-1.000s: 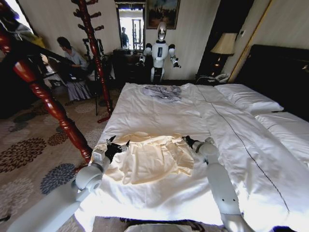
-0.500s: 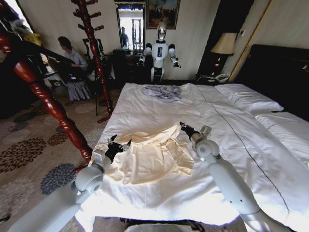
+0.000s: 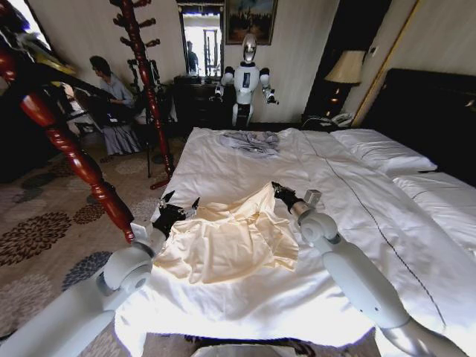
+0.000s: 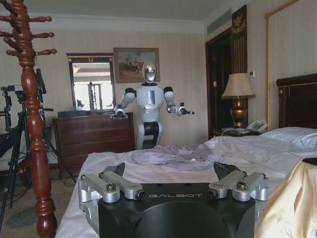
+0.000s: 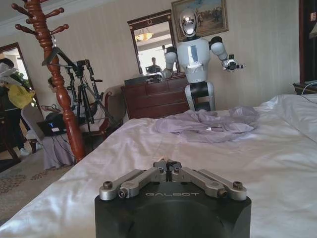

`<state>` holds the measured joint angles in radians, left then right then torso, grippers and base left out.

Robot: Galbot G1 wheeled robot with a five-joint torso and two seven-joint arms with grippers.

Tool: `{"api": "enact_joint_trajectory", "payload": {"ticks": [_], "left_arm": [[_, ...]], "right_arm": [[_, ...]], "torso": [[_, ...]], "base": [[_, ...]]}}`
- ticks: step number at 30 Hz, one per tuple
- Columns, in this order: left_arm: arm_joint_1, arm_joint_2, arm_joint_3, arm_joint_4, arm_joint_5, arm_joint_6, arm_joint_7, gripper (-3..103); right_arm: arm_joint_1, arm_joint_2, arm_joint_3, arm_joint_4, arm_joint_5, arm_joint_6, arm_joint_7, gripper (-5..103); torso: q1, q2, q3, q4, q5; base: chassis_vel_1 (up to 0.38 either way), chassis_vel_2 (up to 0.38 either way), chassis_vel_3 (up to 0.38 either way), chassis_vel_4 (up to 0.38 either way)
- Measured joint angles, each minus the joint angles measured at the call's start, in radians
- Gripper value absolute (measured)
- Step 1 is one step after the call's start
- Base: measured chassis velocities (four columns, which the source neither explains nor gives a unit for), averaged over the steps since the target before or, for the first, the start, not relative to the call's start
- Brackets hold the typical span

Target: Pick up the clothes from the bed and hang them on the clothes hanger.

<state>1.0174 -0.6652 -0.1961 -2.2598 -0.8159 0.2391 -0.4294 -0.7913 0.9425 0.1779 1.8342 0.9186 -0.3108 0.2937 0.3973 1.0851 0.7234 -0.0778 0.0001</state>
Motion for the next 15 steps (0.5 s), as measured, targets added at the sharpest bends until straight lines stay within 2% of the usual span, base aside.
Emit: {"api": "enact_joint_trajectory", "payload": {"ticks": [4,6,7,8,9,10,13,14,15], "left_arm": [[-0.087,0.0,0.026,0.028,-0.044,0.009,-0.018,100],[-0.205,-0.005,0.053,0.067,-0.096,0.021,-0.044,100],[-0.205,-0.005,0.053,0.067,-0.096,0.021,-0.044,100],[-0.259,-0.008,0.067,0.087,-0.121,0.027,-0.057,100],[-0.348,-0.016,0.092,0.115,-0.166,0.038,-0.082,100],[-0.348,-0.016,0.092,0.115,-0.166,0.038,-0.082,100],[-0.558,-0.031,0.151,0.147,-0.289,0.077,-0.166,100],[-0.558,-0.031,0.151,0.147,-0.289,0.077,-0.166,100],[-0.614,-0.031,0.16,0.147,-0.332,0.099,-0.196,100]], "right_arm": [[0.007,0.006,-0.005,0.001,0.012,-0.001,0.018,0],[0.035,0.013,-0.023,-0.002,0.022,-0.002,0.029,0],[0.035,0.013,-0.023,-0.002,0.022,-0.002,0.029,0],[0.041,0.015,-0.029,-0.003,0.025,-0.002,0.033,0],[0.047,0.02,-0.036,-0.003,0.028,-0.002,0.041,0],[0.047,0.02,-0.036,-0.003,0.028,-0.002,0.041,0],[0.05,0.035,-0.039,0.0,0.033,-0.002,0.061,0],[0.05,0.035,-0.039,0.0,0.033,-0.002,0.061,0],[0.046,0.036,-0.036,0.002,0.033,-0.003,0.065,0]], "torso": [[0.0,0.0,0.0,-0.0005,-0.0001],[0.0,0.0,0.0,0.0002,-0.0002],[0.0,0.0,0.0,0.0002,-0.0002],[0.0,0.0,0.0,0.0005,-0.0003],[0.0,0.0,0.0,-0.0003,-0.0003],[0.0,0.0,0.0,-0.0003,-0.0003],[0.0,0.0,0.0,-0.0003,0.0],[0.0,0.0,0.0,-0.0003,0.0],[0.0,0.0,0.0,-0.0005,0.0001]], "base": [[0.0,0.0,0.0,0.0],[0.0,0.0,0.0,0.0],[0.0,0.0,0.0,0.0],[0.0,0.0,0.0,0.0],[0.0,0.0,0.0,0.0],[0.0,0.0,0.0,0.0],[0.0,0.0,0.0,0.0],[0.0,0.0,0.0,0.0],[0.0,0.0,0.0,0.0]]}}
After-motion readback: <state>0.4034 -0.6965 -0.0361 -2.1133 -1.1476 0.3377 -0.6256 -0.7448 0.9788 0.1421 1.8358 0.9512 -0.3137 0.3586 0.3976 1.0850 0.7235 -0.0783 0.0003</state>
